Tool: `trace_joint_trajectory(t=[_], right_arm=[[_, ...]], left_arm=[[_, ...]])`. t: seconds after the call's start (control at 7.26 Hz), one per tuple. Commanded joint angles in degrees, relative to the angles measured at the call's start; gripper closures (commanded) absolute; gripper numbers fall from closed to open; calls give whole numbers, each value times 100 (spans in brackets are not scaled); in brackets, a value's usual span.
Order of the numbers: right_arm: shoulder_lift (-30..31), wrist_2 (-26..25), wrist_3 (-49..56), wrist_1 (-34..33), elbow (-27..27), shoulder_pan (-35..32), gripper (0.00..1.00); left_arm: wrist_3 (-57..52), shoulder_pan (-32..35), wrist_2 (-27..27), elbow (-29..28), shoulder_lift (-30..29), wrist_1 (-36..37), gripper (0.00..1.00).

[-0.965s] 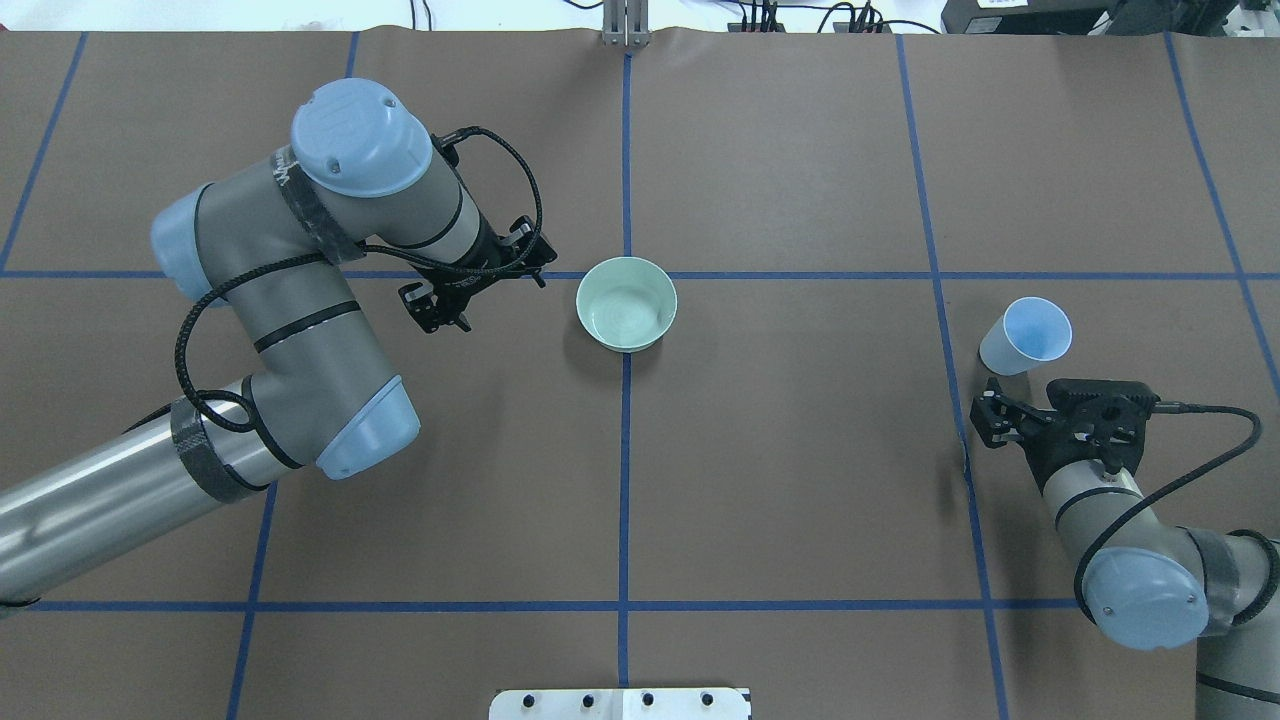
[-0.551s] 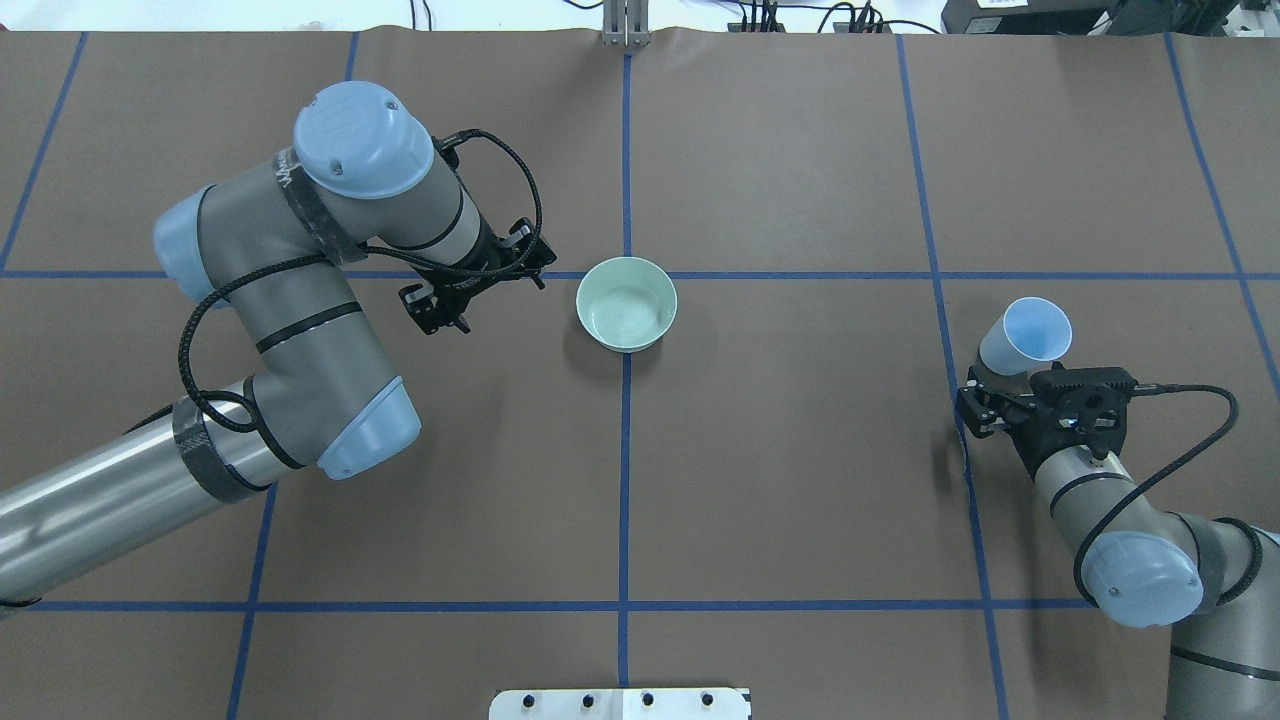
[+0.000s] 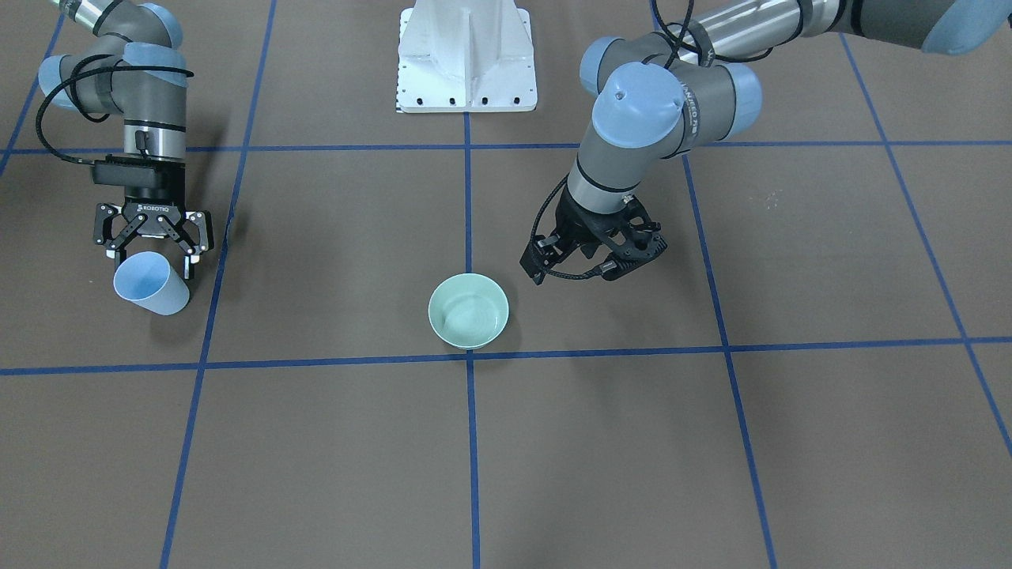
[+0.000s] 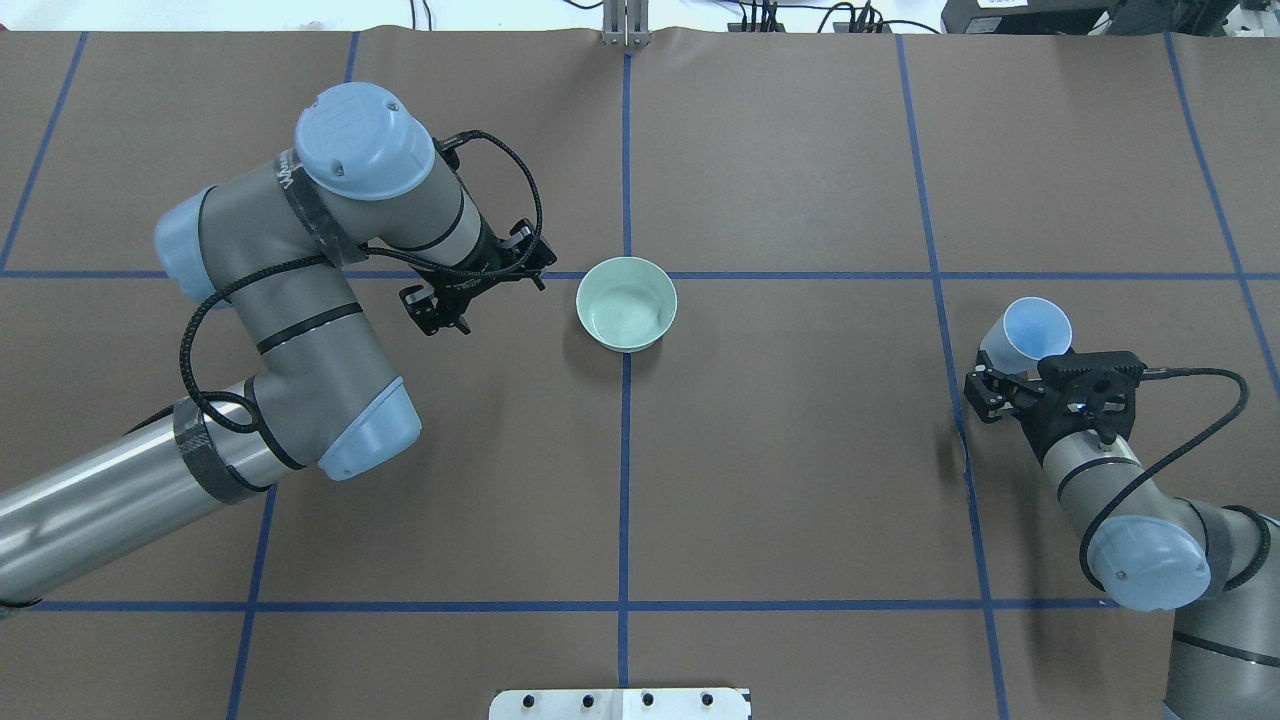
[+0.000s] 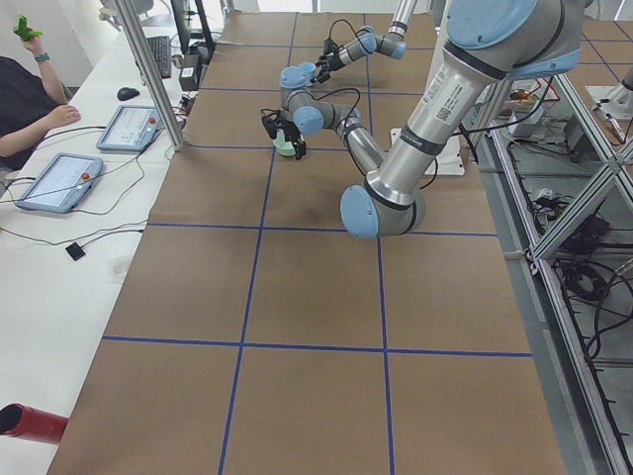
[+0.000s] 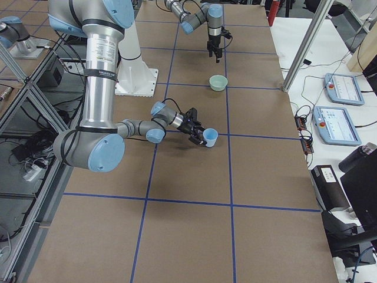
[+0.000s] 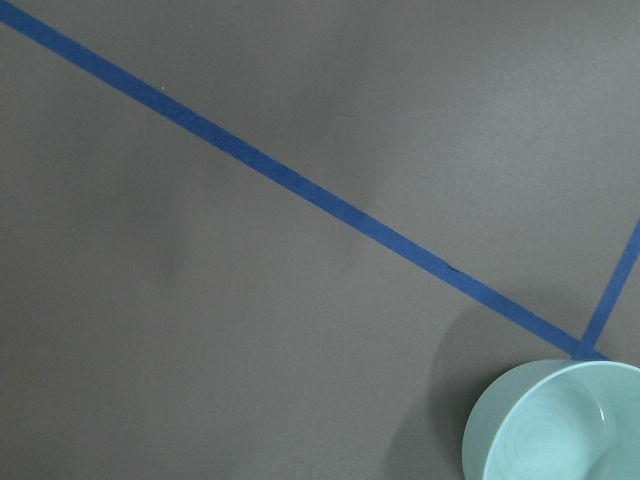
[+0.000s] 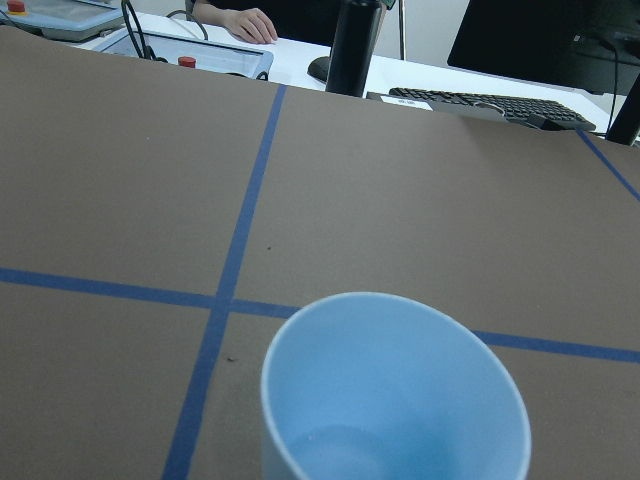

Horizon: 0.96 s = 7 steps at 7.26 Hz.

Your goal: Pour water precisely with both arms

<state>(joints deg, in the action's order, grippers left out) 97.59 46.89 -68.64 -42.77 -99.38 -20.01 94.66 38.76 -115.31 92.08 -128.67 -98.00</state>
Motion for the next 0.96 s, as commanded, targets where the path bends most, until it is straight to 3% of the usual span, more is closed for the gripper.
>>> trace_joint_trajectory(t=[0.0,0.83], right_arm=[[-38,-5,123,14,24,-56,1],[-460,83,359,23,437,-371,1]], left_arm=[[0,-1,0,-50,0,0,0],[9,-1,0,-59,-26,-9,0]])
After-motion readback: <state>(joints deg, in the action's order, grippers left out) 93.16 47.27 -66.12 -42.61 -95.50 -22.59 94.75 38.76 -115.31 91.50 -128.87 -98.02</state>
